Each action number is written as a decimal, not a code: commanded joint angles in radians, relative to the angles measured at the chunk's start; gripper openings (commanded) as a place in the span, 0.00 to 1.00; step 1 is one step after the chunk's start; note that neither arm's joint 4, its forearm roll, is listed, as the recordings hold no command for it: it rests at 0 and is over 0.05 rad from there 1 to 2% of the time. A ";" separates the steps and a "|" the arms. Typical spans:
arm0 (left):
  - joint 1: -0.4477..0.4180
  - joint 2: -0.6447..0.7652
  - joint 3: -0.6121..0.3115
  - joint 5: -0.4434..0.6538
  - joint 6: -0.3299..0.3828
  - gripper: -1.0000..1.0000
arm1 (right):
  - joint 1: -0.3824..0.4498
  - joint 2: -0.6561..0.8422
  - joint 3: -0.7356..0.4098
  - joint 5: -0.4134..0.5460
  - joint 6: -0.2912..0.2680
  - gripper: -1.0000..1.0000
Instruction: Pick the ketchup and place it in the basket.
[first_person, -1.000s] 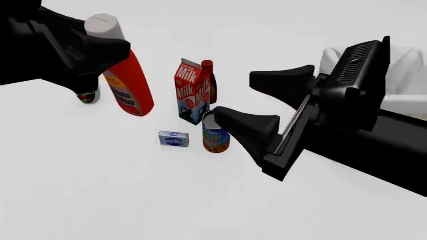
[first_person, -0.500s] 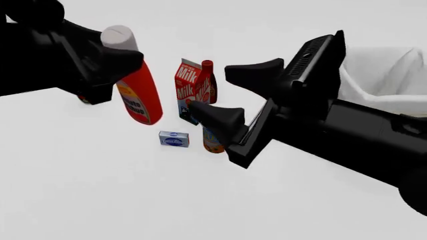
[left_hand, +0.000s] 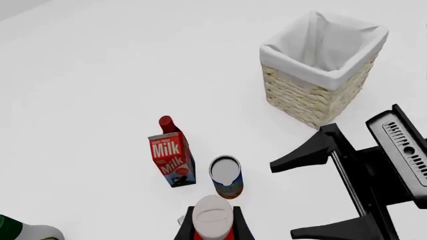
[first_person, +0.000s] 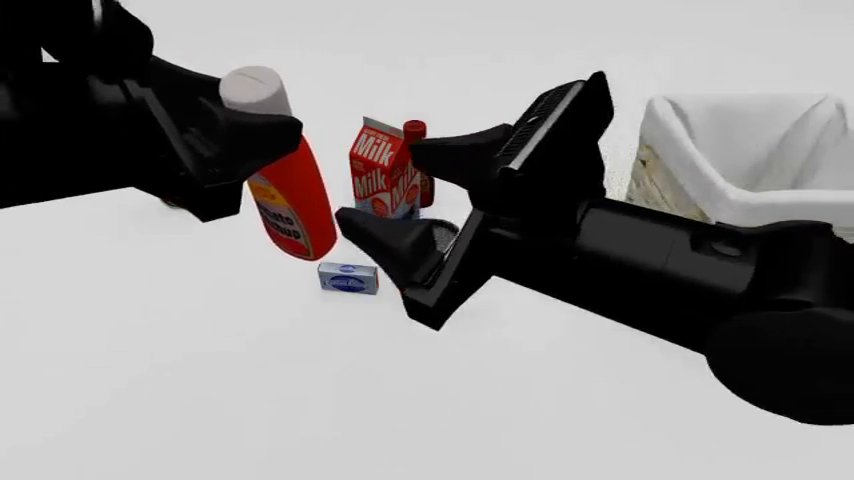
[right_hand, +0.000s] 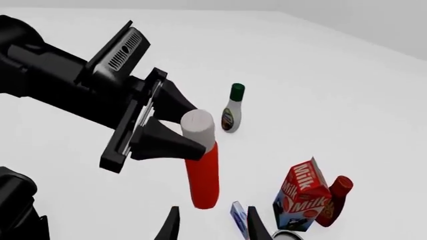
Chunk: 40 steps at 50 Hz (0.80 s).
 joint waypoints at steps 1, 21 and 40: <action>-0.005 0.006 0.001 -0.009 0.012 0.00 | 0.005 0.049 -0.037 -0.008 -0.006 1.00; -0.019 0.026 -0.001 -0.020 0.004 0.00 | 0.021 0.125 -0.088 -0.035 0.020 1.00; -0.006 0.031 0.001 -0.026 0.001 0.00 | 0.034 0.195 -0.127 -0.056 0.028 1.00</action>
